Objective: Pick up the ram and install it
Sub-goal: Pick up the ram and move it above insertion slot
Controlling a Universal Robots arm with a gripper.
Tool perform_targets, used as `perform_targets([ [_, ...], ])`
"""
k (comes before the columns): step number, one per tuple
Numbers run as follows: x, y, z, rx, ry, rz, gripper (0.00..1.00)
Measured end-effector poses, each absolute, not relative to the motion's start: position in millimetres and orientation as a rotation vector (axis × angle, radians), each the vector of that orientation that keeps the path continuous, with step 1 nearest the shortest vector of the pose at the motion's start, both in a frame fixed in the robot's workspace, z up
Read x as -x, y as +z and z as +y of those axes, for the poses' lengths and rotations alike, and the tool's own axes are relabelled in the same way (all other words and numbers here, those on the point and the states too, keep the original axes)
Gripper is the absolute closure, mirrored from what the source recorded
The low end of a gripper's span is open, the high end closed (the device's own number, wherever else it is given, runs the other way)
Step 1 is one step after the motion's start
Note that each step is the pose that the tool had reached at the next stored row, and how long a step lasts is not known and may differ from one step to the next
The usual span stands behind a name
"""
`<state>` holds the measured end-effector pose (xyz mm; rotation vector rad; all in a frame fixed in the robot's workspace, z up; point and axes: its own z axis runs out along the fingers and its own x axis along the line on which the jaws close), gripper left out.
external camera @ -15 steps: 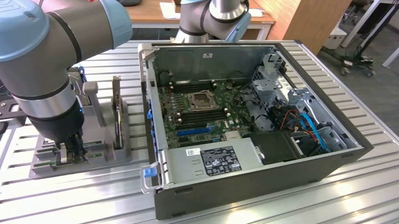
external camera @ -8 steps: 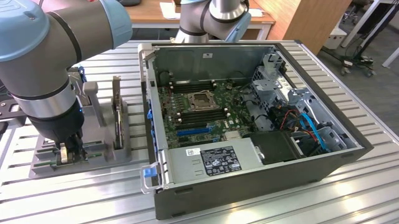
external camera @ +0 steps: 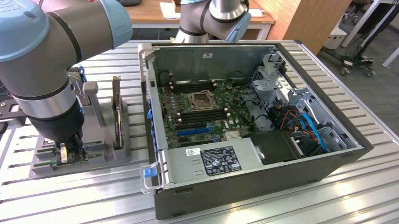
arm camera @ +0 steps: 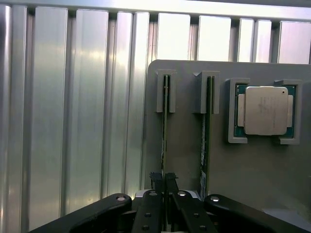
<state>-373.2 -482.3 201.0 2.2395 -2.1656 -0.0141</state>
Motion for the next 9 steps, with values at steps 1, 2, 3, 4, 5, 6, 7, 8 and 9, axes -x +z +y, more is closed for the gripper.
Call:
perform_targets([
  [1,373.2,201.0,-482.3,-2.24,-0.014,-2.165,0.84],
  [2,373.2,201.0,-482.3,-2.24,-0.014,-2.165,0.86],
  [3,373.2,201.0,-482.3,-2.239,-0.014,-2.166,0.89],
  [4,373.2,201.0,-482.3,-2.239,-0.014,-2.165,0.89],
  [5,373.2,201.0,-482.3,-2.24,-0.014,-2.166,0.89],
  [6,373.2,201.0,-482.3,-2.24,-0.014,-2.166,0.89],
  [7,373.2,201.0,-482.3,-2.24,-0.014,-2.166,0.89],
  [8,373.2,201.0,-482.3,-2.24,-0.014,-2.166,0.89],
  [9,373.2,201.0,-482.3,-2.239,-0.014,-2.166,0.89],
])
